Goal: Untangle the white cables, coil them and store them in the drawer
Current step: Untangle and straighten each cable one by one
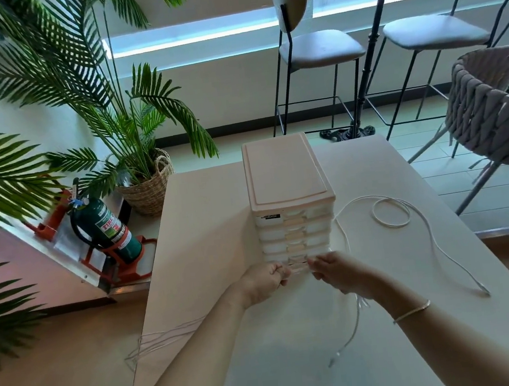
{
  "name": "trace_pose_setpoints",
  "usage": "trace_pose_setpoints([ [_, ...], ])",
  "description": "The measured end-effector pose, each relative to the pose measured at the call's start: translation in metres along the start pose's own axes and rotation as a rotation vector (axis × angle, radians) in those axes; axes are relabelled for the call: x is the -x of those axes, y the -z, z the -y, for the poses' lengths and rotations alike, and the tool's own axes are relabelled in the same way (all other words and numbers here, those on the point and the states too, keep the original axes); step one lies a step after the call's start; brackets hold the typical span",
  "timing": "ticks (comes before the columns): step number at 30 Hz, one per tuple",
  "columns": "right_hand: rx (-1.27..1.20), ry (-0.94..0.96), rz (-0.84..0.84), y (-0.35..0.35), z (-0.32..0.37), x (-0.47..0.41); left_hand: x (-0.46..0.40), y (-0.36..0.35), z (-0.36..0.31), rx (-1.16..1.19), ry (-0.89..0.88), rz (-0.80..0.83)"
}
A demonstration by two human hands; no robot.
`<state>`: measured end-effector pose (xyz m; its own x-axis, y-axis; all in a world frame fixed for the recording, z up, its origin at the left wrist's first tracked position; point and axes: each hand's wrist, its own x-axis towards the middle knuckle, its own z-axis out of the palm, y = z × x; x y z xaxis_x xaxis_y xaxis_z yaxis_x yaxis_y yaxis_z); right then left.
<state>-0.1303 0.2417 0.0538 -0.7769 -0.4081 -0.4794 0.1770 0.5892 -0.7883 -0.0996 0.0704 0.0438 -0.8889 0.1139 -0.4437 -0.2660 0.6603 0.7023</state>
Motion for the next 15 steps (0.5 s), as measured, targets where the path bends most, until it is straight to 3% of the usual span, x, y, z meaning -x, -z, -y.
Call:
trace_pose_setpoints([
  [3, -0.150, -0.026, -0.080, 0.008, -0.005, -0.008, 0.007, -0.007, -0.007, 0.092, -0.112, 0.093],
  [7, -0.169, -0.035, -0.065, 0.007, -0.008, -0.011, 0.011, -0.007, -0.005, 0.186, -0.128, 0.092],
  [12, -0.235, -0.027, -0.145, 0.027, -0.014, -0.012, 0.009, 0.002, 0.014, 0.106, -0.026, 0.068],
  [15, -0.258, -0.020, -0.100, 0.036, -0.014, -0.009, 0.007, 0.008, 0.018, 0.123, 0.043, 0.118],
])
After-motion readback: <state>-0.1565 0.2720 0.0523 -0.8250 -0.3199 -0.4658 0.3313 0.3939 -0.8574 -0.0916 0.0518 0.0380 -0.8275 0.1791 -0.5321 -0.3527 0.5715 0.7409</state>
